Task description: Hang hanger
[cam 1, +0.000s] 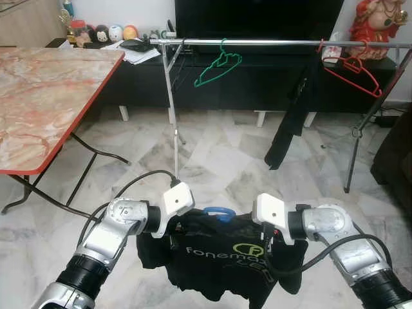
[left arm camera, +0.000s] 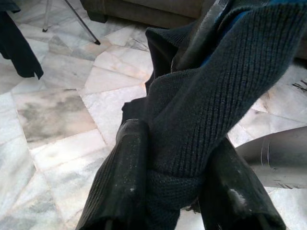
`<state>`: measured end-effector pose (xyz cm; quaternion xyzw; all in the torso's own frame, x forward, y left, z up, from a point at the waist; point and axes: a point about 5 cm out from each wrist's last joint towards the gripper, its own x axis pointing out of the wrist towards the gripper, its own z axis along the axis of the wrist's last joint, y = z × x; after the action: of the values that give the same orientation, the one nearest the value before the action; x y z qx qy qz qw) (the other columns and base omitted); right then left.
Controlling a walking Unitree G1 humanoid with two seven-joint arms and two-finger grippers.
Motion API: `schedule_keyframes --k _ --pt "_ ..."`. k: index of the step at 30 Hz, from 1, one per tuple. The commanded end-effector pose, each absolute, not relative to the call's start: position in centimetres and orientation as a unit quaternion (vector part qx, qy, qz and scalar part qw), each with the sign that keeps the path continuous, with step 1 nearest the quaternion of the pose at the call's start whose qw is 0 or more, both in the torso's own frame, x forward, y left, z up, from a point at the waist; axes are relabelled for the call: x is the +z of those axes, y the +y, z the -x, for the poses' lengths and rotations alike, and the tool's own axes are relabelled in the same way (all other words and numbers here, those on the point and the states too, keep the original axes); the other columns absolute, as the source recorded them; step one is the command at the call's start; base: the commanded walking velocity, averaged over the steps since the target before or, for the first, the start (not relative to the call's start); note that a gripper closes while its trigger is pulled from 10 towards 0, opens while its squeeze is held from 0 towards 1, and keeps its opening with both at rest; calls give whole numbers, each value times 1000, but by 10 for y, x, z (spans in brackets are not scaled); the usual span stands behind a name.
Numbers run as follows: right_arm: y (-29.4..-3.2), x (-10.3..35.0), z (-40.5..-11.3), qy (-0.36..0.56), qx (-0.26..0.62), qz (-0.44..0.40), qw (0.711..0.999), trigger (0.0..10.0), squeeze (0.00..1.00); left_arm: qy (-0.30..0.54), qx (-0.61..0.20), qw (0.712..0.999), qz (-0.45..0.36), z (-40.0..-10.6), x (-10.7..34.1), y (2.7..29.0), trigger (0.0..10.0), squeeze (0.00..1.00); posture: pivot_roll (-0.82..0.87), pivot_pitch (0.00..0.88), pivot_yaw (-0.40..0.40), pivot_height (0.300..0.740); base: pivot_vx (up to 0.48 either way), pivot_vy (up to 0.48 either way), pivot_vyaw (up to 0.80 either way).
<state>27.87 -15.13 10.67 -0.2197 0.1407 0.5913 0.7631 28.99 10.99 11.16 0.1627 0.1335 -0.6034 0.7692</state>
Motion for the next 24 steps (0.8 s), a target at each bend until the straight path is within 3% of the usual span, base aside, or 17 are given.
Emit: schedule_keyframes --k 1,2,3,4,5,6,7,24 --pt "-152 113 -281 125 581 216 774 10000 0 117 -622 758 -159 -286 117 104 0 0 -73 0 -11 740 0 0 0" --pt "-152 112 -281 128 582 215 774 10000 0 117 -621 758 -159 -286 117 104 0 0 -73 0 -11 740 0 0 0" --pt "-152 112 -281 130 583 214 773 10000 208 118 -621 758 -159 -286 117 105 0 0 -73 0 -11 740 0 0 0" --pt "-152 112 -281 130 582 213 774 10000 514 118 -621 758 -159 -286 117 104 0 0 -71 0 -13 740 0 0 0" --pt "-152 112 -281 130 582 212 774 10000 514 118 -621 758 -159 -286 117 104 0 0 -71 0 -13 740 0 0 0" --pt "-152 112 -281 131 581 211 775 10000 667 119 -621 758 -159 -286 117 104 0 0 -71 0 -13 740 0 0 0" --pt "-153 112 -281 131 581 211 775 10000 1000 119 -621 758 -159 -286 117 104 0 0 -71 0 -13 740 0 0 0" --pt "-157 111 -277 144 587 220 766 10000 1000 124 -603 769 -175 -290 113 110 0 0 -74 0 -16 740 0 0 0"
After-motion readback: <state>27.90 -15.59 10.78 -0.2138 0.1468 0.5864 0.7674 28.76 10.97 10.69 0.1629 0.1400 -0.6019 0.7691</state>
